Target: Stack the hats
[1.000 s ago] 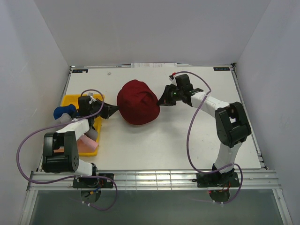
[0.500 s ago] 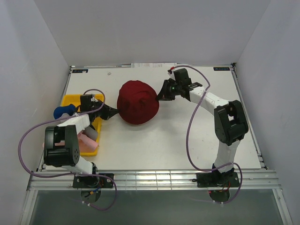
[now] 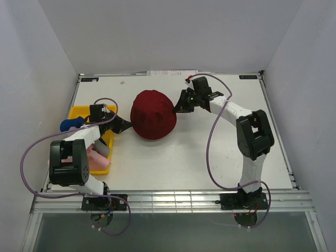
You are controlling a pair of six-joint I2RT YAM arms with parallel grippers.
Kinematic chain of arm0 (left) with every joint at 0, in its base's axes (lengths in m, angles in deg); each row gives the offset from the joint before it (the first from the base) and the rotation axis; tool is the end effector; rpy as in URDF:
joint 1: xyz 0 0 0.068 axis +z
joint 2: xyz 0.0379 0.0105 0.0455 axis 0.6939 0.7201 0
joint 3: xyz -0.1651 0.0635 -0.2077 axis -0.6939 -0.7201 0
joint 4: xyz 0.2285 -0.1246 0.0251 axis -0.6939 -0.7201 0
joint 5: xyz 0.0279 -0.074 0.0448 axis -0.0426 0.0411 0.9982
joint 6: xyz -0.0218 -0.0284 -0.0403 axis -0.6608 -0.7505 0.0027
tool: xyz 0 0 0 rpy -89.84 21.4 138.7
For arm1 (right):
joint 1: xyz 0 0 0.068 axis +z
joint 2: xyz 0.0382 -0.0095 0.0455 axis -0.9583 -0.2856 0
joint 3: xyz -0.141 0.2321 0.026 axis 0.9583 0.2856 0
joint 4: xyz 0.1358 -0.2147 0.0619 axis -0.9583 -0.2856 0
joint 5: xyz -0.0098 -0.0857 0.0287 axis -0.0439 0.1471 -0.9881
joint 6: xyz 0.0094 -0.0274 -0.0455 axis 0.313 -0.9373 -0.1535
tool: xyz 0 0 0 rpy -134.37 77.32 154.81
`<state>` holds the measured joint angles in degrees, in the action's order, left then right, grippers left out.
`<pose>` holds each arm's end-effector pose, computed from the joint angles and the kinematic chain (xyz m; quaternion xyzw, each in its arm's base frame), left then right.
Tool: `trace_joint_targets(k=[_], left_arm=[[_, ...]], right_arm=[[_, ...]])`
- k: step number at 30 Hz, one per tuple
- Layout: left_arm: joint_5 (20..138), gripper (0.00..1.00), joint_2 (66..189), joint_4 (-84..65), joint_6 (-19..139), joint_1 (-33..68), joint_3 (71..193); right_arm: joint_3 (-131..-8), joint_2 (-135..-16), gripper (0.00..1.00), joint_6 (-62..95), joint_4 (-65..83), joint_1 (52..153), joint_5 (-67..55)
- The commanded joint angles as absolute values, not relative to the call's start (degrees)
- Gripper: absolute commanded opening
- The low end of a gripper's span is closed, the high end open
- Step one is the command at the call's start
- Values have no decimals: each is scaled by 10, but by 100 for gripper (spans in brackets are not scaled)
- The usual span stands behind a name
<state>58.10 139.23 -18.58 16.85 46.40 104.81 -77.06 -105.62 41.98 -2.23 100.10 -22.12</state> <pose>0.2976 -0.0047 0.1761 -0.3609 0.8377 -0.3610 0.1939 0.3886 0.2116 0.2291 -0.0430 0.8885 0.3692 0.2690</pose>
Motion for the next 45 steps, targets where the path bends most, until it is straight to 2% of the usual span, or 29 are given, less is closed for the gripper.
trace_joint_targets(k=[1, 10, 14, 18, 20, 23, 25, 30, 35, 39, 42, 45], left_arm=[[640, 0, 1403, -242, 202, 470, 1048], [624, 2, 1375, -274, 236, 470, 1093], [627, 16, 1361, -296, 251, 470, 1115], [628, 35, 1354, -316, 266, 470, 1129], [627, 39, 1352, -321, 271, 470, 1134], [627, 47, 1345, -328, 280, 470, 1139], [628, 52, 1337, -337, 288, 470, 1143], [636, 56, 1318, -369, 308, 470, 1179], [645, 57, 1287, -405, 327, 470, 1214], [680, 57, 1252, -444, 330, 470, 1240], [766, 56, 1215, -502, 328, 470, 1268], [900, 55, 1179, -562, 319, 470, 1290]], right_arm=[[-758, -1070, 8, 395, -64, 995, -183], [-747, -1055, 8, 388, -69, 995, -187], [-749, -1047, 8, 387, -71, 995, -185], [-747, -1040, 9, 387, -73, 995, -184], [-747, -1032, 12, 387, -73, 995, -184], [-751, -1022, 17, 386, -73, 995, -189], [-754, -1013, 24, 386, -73, 995, -192], [-775, -995, 46, 387, -78, 995, -204], [-789, -962, 63, 379, -100, 994, -192], [-788, -924, 70, 365, -123, 987, -187], [-760, -877, 73, 359, -122, 986, -192], [-712, -828, 75, 356, -107, 986, -206]])
